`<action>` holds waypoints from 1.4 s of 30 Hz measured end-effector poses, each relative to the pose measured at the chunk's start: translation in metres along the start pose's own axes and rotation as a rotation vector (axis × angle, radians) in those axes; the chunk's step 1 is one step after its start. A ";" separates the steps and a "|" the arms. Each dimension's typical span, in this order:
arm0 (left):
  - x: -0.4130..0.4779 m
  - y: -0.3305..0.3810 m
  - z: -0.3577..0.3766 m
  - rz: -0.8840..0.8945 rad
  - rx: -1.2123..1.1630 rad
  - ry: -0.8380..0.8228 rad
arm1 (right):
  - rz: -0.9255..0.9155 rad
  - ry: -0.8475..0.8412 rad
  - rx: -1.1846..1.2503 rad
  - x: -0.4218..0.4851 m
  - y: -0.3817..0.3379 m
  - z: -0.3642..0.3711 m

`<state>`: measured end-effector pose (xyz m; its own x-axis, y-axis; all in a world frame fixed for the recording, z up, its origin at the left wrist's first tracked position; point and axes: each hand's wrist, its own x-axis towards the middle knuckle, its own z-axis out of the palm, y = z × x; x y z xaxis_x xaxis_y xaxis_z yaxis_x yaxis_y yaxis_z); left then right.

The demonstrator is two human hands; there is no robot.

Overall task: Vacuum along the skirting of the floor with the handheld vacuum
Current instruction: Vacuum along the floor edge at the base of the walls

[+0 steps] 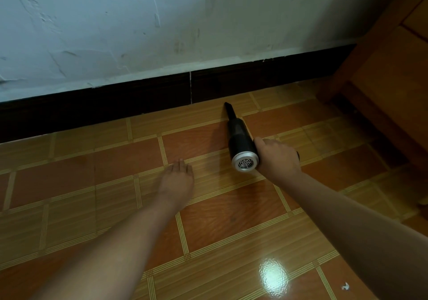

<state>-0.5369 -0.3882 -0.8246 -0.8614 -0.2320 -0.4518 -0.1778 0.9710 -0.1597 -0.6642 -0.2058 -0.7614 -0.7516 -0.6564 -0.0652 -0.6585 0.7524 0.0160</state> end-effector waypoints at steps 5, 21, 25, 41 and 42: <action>0.002 0.002 0.001 -0.010 0.010 -0.010 | 0.022 0.012 0.006 0.001 0.008 0.003; 0.011 0.020 -0.010 -0.072 0.003 -0.052 | 0.077 0.010 0.018 0.019 0.018 0.004; 0.014 0.025 -0.013 -0.091 0.017 -0.088 | 0.113 0.024 0.021 0.018 0.026 0.007; 0.023 0.042 -0.031 0.011 -0.122 -0.021 | 0.056 0.015 -0.027 -0.004 0.042 0.009; 0.025 0.043 -0.031 0.007 -0.114 -0.027 | 0.066 0.012 -0.023 -0.003 0.044 0.009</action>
<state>-0.5807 -0.3508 -0.8157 -0.8498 -0.2251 -0.4767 -0.2261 0.9725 -0.0563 -0.6902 -0.1703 -0.7696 -0.7936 -0.6063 -0.0510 -0.6083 0.7926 0.0423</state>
